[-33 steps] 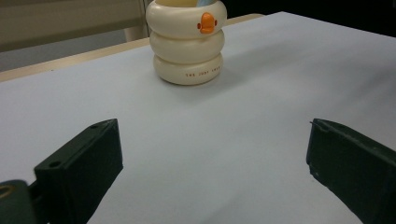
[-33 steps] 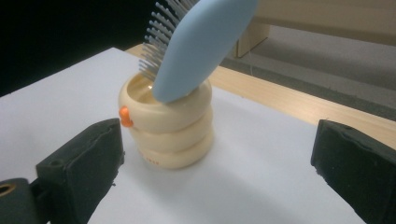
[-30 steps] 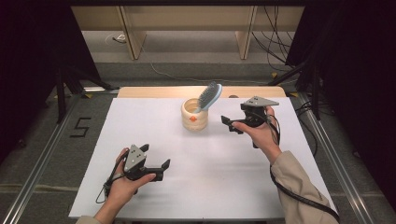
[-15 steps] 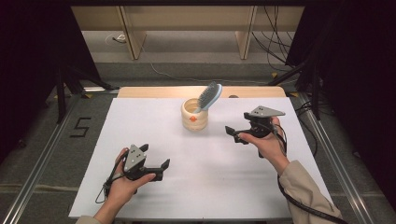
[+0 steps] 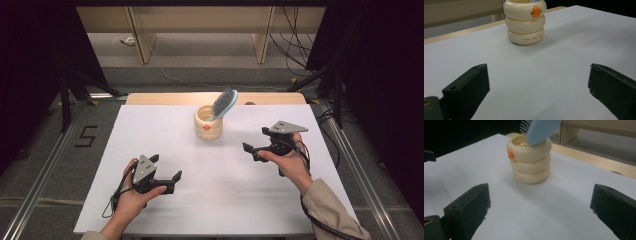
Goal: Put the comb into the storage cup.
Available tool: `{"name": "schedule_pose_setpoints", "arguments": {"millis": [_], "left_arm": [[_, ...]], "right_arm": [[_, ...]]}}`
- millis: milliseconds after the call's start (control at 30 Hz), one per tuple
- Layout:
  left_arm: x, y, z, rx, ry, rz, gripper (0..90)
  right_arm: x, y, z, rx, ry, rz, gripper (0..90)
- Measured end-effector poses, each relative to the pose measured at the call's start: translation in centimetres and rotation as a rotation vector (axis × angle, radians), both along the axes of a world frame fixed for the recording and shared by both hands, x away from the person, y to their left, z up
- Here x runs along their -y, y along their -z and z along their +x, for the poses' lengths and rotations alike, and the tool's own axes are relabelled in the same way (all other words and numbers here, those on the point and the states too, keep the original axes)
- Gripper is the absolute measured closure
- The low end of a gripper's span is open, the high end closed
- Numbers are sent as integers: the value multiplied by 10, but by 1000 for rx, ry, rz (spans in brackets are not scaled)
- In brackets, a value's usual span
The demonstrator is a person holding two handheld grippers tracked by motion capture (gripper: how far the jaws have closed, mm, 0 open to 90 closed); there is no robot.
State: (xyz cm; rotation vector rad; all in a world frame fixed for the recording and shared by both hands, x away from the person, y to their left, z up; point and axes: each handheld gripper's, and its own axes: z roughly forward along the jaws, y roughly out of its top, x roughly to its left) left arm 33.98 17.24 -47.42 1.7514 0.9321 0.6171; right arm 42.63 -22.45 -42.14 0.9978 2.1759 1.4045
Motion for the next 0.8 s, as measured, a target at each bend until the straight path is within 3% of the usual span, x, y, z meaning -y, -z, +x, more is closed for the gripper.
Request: {"name": "schedule_pose_setpoints", "arguments": {"millis": [800], "left_arm": [[0, 0, 0, -1, 3, 2, 32]], "right_arm": [[17, 9, -18, -3, 0, -37, 35]]}}
